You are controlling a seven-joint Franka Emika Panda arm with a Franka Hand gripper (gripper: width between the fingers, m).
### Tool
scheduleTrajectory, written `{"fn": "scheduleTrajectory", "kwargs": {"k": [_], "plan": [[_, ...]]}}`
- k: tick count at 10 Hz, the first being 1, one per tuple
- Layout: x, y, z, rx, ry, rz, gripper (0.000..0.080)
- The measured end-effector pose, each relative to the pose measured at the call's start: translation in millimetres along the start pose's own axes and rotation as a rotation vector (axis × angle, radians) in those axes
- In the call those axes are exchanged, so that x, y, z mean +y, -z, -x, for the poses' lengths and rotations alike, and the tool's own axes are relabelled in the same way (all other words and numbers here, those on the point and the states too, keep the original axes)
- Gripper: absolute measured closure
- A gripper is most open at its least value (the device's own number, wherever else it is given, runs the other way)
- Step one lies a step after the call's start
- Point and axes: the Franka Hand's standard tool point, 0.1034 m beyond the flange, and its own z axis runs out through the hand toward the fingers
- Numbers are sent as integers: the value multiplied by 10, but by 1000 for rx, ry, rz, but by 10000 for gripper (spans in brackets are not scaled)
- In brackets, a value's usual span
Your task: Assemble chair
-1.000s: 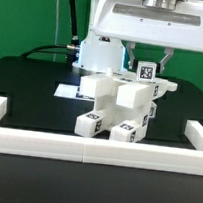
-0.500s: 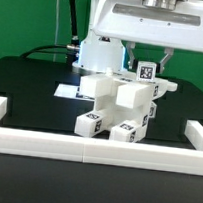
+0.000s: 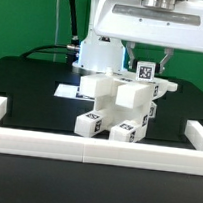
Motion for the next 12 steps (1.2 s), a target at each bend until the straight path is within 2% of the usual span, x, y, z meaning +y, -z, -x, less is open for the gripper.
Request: {"fn": "scheduleTrajectory", "kwargs": {"k": [5,12], "plan": [[-14,0,6,-1,-297,-2,510],[-64,-4,27,-16,-761,-23,510]]}}
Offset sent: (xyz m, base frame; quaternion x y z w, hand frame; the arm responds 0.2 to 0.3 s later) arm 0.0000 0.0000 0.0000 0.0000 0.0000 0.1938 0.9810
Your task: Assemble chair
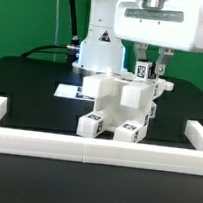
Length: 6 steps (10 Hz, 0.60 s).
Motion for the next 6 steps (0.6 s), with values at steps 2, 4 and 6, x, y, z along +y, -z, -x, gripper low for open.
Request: {"fn": "scheduleTrajectory", "kwargs": {"k": [2,4,6], "plan": [[-1,-1,4,-1,-13,0,438],[-4,-3,8,2,24,3,256],[-35,7,15,10,84,7,156]]}}
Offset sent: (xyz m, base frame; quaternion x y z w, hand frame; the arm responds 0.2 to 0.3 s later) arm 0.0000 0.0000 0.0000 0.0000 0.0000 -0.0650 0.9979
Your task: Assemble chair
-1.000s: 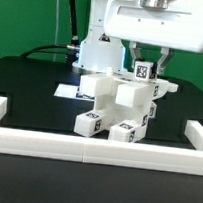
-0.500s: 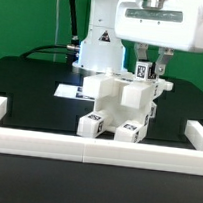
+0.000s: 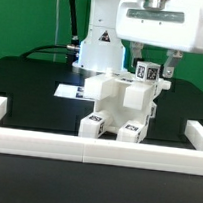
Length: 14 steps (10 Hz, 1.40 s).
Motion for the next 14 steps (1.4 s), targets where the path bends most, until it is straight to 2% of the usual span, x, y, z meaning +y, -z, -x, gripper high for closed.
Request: {"fn": "scheduleTrajectory", "kwargs": {"k": [12,14], "plan": [[28,25,-61,9,1042,13,150],[34,25,-72,9,1150,16,150]]}}
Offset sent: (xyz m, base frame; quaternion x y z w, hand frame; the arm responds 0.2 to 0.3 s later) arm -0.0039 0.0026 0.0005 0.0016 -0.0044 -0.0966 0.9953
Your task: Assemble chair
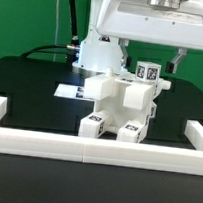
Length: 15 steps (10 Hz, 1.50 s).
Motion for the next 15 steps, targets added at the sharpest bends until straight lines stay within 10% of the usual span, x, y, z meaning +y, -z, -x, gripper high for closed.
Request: {"fn": "scheduleTrajectory", "kwargs": {"k": [3,7,15], "plan": [[35,0,2,-2,142,7,150],[38,0,-2,-1,113,8,515],[34,-2,-1,0,-267,7,515]]}}
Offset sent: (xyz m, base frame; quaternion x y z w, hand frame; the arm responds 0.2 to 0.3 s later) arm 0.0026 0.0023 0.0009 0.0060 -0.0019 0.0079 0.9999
